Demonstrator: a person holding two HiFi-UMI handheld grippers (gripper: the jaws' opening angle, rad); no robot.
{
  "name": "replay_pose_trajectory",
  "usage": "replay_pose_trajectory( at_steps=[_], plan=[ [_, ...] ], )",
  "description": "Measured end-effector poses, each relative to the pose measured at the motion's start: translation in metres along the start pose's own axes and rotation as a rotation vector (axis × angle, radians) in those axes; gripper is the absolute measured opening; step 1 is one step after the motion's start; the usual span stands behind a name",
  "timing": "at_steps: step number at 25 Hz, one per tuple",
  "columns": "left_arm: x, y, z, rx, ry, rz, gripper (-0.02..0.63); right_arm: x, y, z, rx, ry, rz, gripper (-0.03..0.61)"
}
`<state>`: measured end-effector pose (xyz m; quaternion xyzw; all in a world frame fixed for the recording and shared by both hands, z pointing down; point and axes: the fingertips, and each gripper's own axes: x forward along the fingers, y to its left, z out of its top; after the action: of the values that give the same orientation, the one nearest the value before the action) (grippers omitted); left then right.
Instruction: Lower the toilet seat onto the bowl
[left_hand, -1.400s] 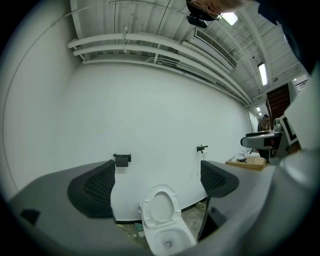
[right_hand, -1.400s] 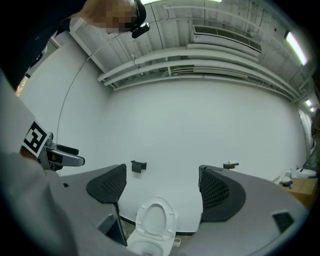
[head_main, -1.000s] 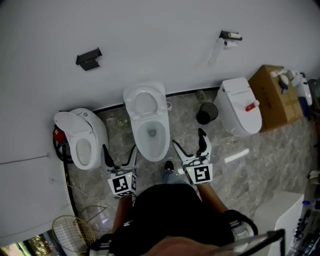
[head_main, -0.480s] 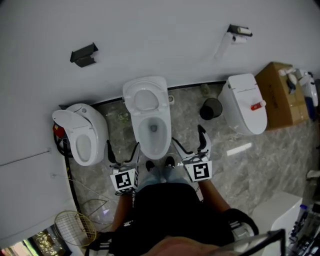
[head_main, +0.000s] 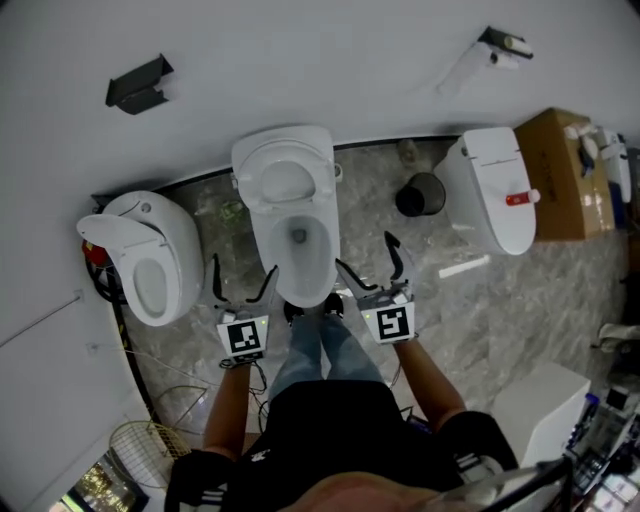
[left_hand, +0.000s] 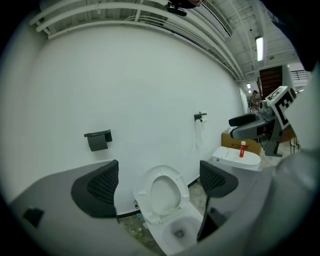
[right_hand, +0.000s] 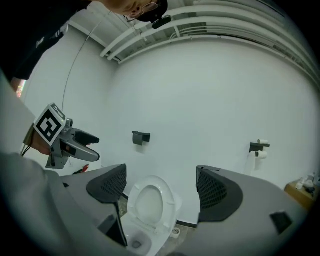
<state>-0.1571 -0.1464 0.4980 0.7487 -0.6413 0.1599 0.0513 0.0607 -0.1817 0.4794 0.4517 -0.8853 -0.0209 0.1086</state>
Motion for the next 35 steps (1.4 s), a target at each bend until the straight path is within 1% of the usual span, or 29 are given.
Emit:
replay_pose_trajectory(
  at_steps=[2,5,11,13,17,20,22,26,30,35],
  plan=[
    [0.018,0.006,-0.013,0.034,0.025,-0.027,0.512,0.019,0.002,-0.012,-0.015,0.017,0.011,0.439],
    [0.047,0.011,-0.029,0.075,0.041,-0.061,0.512,0.05,0.001,-0.036,-0.031,0.056,0.016,0.439],
    [0.098,0.017,-0.053,0.098,0.067,-0.122,0.504,0.105,-0.007,-0.075,-0.025,0.108,0.026,0.439],
    [0.116,0.021,-0.058,0.106,0.075,-0.136,0.499,0.125,-0.009,-0.084,-0.033,0.118,0.039,0.439],
    [0.156,0.026,-0.076,0.15,0.107,-0.17,0.497,0.166,-0.013,-0.104,-0.069,0.126,0.069,0.437],
    [0.184,0.025,-0.098,0.137,0.144,-0.197,0.497,0.198,-0.019,-0.129,-0.069,0.131,0.071,0.437],
    [0.199,0.023,-0.112,0.128,0.166,-0.206,0.497,0.216,-0.021,-0.148,-0.091,0.159,0.084,0.437],
    [0.227,0.025,-0.128,0.141,0.193,-0.208,0.493,0.246,-0.022,-0.176,-0.137,0.211,0.121,0.437],
    [0.251,0.035,-0.137,0.146,0.205,-0.204,0.483,0.271,-0.023,-0.19,-0.147,0.241,0.137,0.437],
    [0.281,0.042,-0.145,0.148,0.222,-0.236,0.479,0.304,-0.021,-0.192,-0.107,0.244,0.166,0.436]
  ],
)
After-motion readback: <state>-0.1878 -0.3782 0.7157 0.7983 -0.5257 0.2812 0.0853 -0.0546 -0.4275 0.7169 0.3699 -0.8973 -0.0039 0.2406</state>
